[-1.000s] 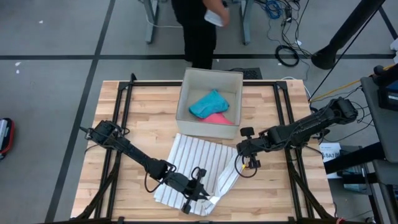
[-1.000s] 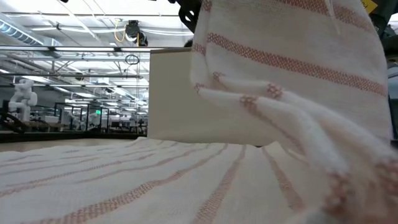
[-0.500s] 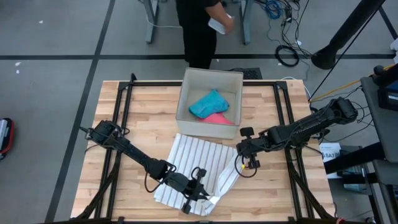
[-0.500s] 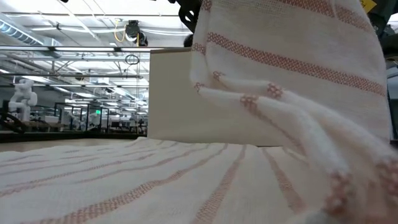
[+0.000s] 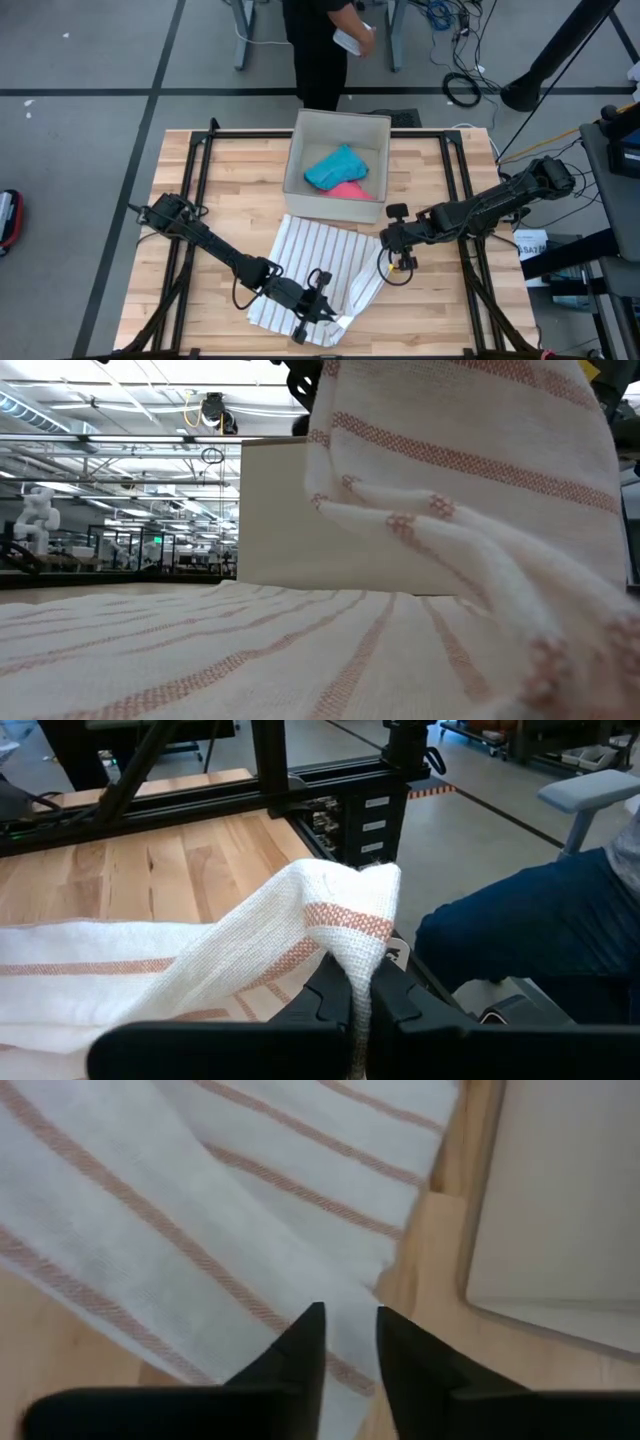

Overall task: Fold towel
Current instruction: Fold the white towel

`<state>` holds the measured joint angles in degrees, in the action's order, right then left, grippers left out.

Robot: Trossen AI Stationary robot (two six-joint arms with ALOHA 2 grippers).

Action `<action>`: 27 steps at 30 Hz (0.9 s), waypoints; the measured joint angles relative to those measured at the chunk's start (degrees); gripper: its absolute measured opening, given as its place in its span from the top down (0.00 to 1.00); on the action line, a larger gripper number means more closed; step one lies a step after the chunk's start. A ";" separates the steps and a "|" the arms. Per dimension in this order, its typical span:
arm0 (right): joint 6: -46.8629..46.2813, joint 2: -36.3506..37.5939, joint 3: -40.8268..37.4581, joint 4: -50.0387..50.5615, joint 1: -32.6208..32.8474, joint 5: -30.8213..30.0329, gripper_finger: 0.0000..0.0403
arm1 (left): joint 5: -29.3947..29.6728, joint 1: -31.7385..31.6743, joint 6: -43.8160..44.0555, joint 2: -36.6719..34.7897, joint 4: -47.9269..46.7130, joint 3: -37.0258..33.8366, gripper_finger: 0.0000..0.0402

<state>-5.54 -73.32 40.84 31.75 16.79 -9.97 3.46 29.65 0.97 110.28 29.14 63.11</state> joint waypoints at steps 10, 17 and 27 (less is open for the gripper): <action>-1.27 -0.88 0.00 -0.78 0.58 2.65 0.61 | 0.00 0.15 -0.02 -0.02 -0.02 0.00 0.99; 0.35 -6.24 0.00 -2.99 0.10 2.40 0.67 | 0.00 0.16 -0.04 -0.02 -0.04 0.00 0.99; 4.41 -9.15 0.00 -4.14 0.17 2.29 0.98 | 0.00 0.17 0.00 -0.02 -0.06 0.00 0.99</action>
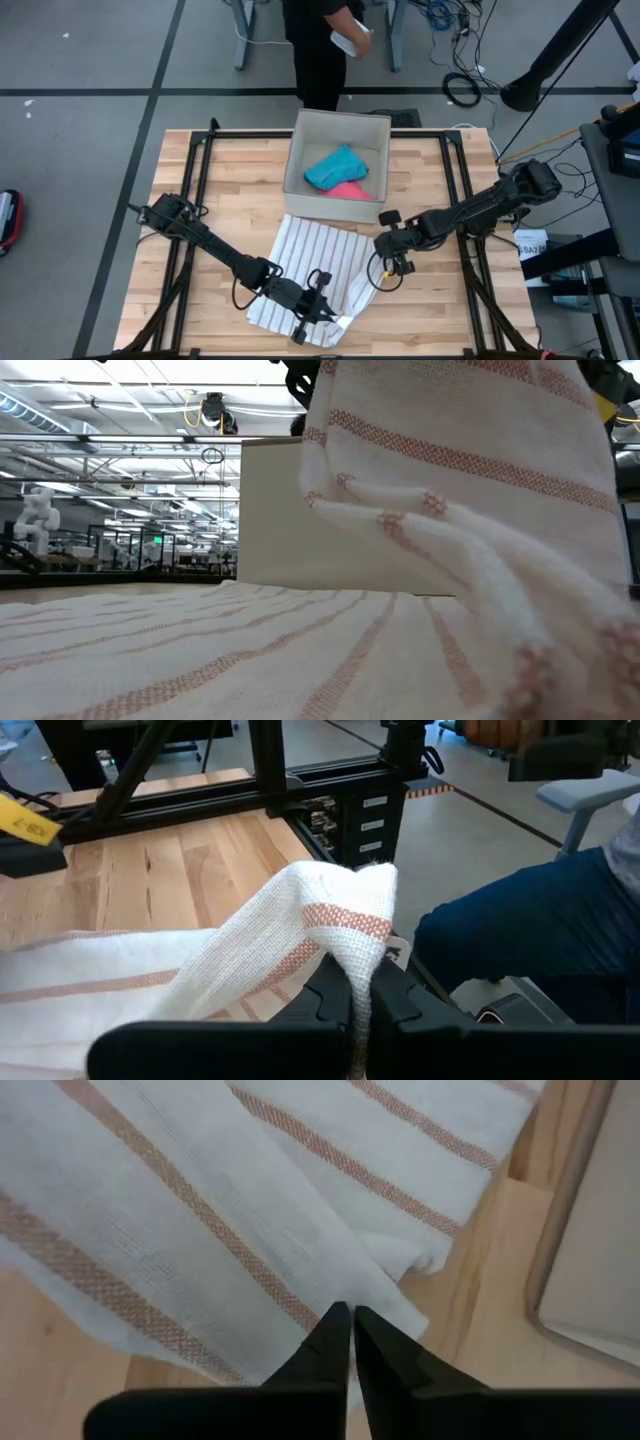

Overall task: Fold towel
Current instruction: Fold the white towel

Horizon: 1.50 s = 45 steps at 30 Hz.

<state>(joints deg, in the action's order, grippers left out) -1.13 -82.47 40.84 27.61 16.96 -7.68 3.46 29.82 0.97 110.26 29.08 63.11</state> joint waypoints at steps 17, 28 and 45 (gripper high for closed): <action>3.22 7.49 0.00 -0.76 1.15 0.59 0.89 | -1.51 0.00 -0.02 0.00 -0.56 0.00 0.99; 8.68 -3.01 0.00 -6.95 -0.90 0.79 0.52 | -3.61 0.24 0.02 0.00 -0.78 0.00 0.99; 6.62 -2.12 0.00 1.74 1.02 1.75 0.97 | -3.56 -0.22 0.28 0.00 -3.22 0.00 0.99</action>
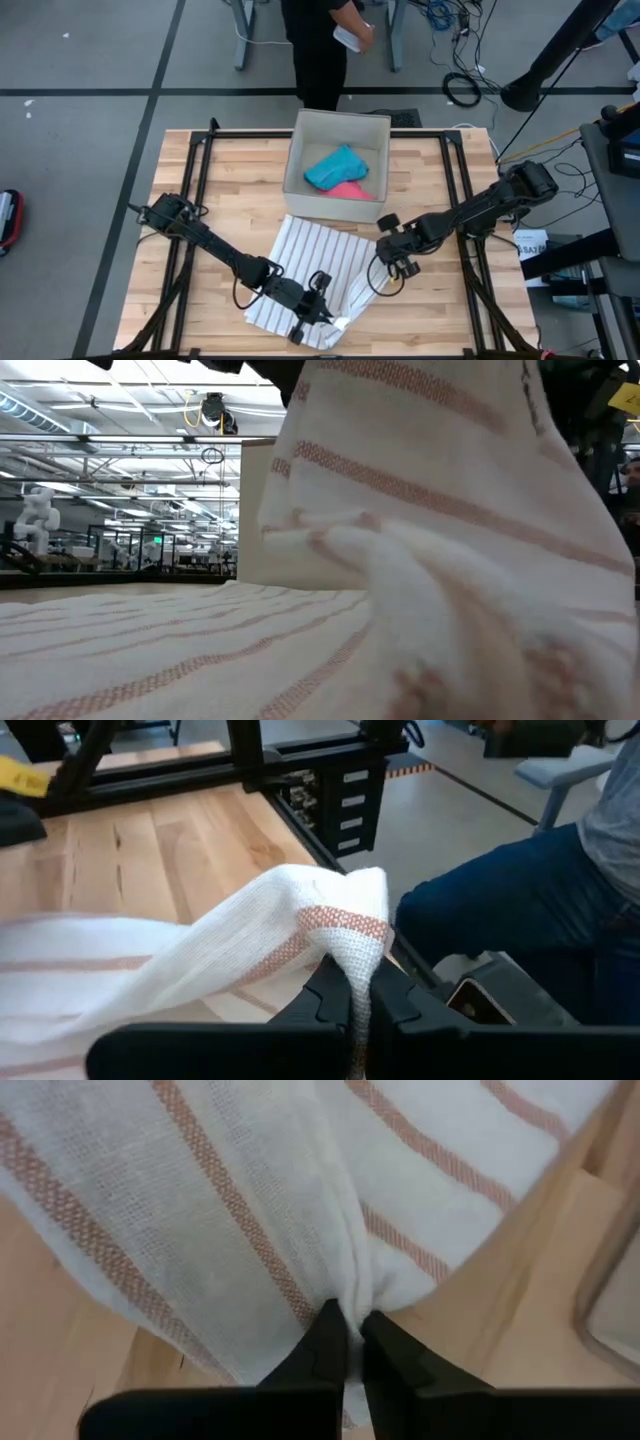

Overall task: Fold towel
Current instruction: Fold the white towel

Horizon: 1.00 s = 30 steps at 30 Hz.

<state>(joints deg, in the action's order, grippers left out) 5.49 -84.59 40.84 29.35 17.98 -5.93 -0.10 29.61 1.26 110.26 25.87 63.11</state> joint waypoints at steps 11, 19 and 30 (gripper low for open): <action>-0.86 10.63 0.02 2.50 2.48 -5.90 0.99 | -0.98 0.14 -0.25 0.00 -0.51 -0.02 0.99; -2.41 17.92 0.09 5.22 2.25 -6.52 0.96 | -2.22 0.23 -0.28 0.00 -0.13 -0.01 0.99; -5.41 16.35 0.11 7.36 3.10 -5.63 0.87 | -2.42 0.85 -0.35 0.00 0.81 -0.01 0.99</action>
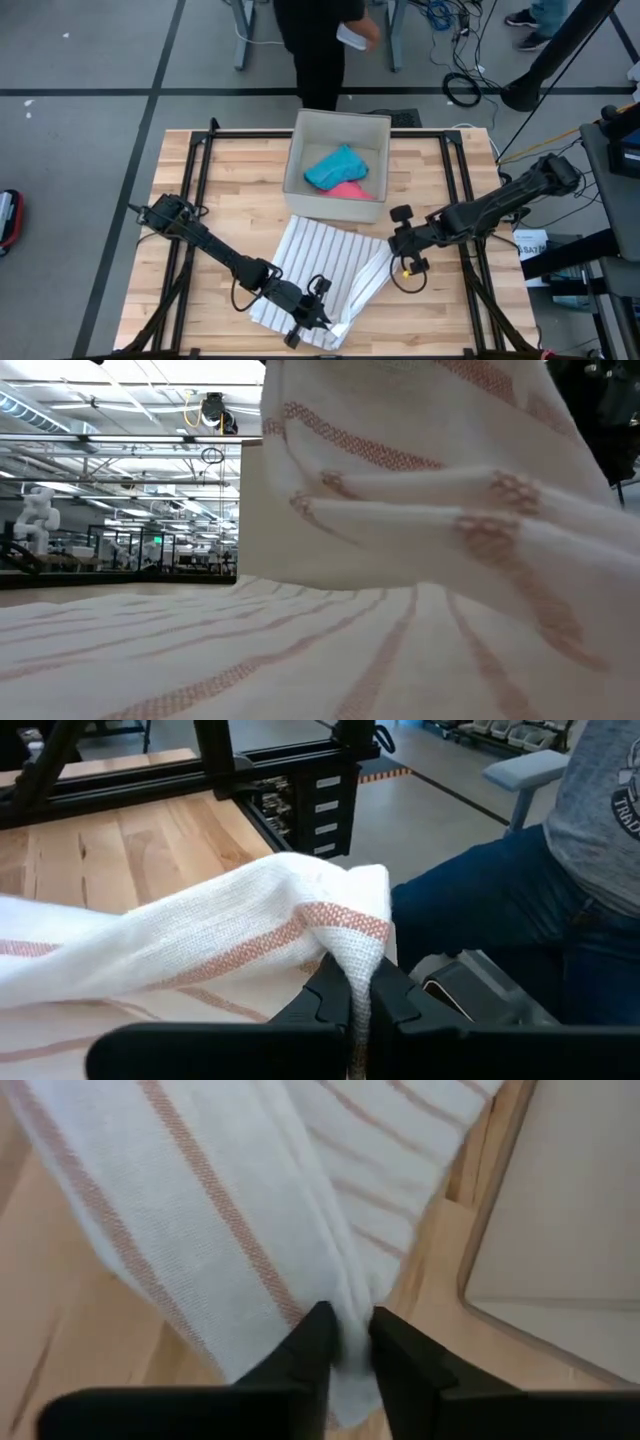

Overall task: Fold towel
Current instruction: Fold the white towel

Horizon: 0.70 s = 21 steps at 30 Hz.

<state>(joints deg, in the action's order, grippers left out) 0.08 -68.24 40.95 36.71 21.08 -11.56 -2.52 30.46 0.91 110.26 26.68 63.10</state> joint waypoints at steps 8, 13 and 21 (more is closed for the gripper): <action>1.58 -4.51 0.00 -5.40 0.02 -0.65 0.65 | -1.73 0.12 -0.11 0.00 0.00 0.00 0.99; 2.31 -7.30 0.00 -7.21 0.02 0.37 0.59 | -2.12 0.44 -0.15 0.00 0.03 0.01 0.99; 6.69 -14.75 0.00 -20.20 -0.49 7.92 0.60 | -2.94 0.37 -0.11 0.00 0.15 0.00 0.99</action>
<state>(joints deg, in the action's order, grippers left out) 6.77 -82.99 40.95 16.52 20.59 -3.65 -5.46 30.83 0.79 110.26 26.83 63.10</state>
